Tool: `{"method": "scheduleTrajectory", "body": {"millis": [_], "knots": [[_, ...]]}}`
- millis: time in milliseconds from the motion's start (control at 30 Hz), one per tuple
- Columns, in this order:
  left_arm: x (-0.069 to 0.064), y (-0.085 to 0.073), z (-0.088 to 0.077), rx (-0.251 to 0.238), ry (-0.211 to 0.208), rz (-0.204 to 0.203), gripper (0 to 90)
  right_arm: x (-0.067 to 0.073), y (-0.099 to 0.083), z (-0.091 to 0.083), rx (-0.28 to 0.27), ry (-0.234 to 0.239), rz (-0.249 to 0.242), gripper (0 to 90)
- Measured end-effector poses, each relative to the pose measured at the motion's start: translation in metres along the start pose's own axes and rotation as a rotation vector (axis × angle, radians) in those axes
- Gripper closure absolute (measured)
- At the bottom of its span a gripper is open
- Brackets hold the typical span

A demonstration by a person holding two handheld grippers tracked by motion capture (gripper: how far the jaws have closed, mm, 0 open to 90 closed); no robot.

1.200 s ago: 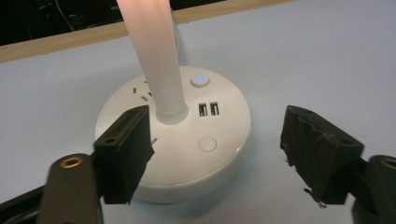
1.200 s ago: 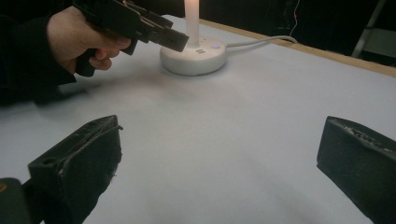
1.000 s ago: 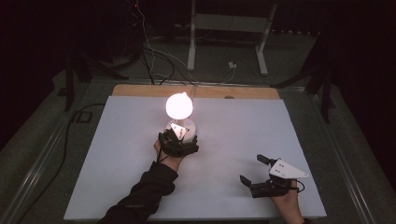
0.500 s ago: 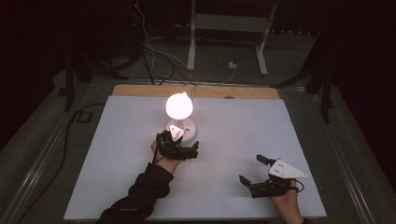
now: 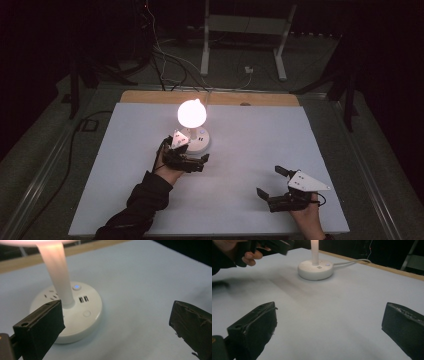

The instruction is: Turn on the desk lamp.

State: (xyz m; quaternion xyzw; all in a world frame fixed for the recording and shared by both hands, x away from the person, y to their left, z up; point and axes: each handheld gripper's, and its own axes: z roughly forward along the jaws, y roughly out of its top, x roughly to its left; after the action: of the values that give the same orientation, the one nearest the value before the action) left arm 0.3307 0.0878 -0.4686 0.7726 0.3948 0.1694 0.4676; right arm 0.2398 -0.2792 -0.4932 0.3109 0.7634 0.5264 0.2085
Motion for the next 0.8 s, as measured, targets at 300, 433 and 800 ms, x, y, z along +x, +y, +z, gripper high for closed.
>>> {"method": "scheduleTrajectory", "body": {"millis": [300,433,800], "knots": [[0.016,-0.002,-0.028,-0.029,-0.058,-0.011,0.3,0.001,0.0,0.001,0.005,-0.002,0.001,0.0],[0.022,-0.007,-0.038,-0.025,-0.062,-0.022,0.2,0.001,0.0,0.001,0.008,-0.002,0.002,0.0],[0.039,-0.026,-0.065,-0.028,-0.053,-0.034,0.3,0.001,-0.001,0.002,0.012,-0.003,-0.003,0.0]]}}
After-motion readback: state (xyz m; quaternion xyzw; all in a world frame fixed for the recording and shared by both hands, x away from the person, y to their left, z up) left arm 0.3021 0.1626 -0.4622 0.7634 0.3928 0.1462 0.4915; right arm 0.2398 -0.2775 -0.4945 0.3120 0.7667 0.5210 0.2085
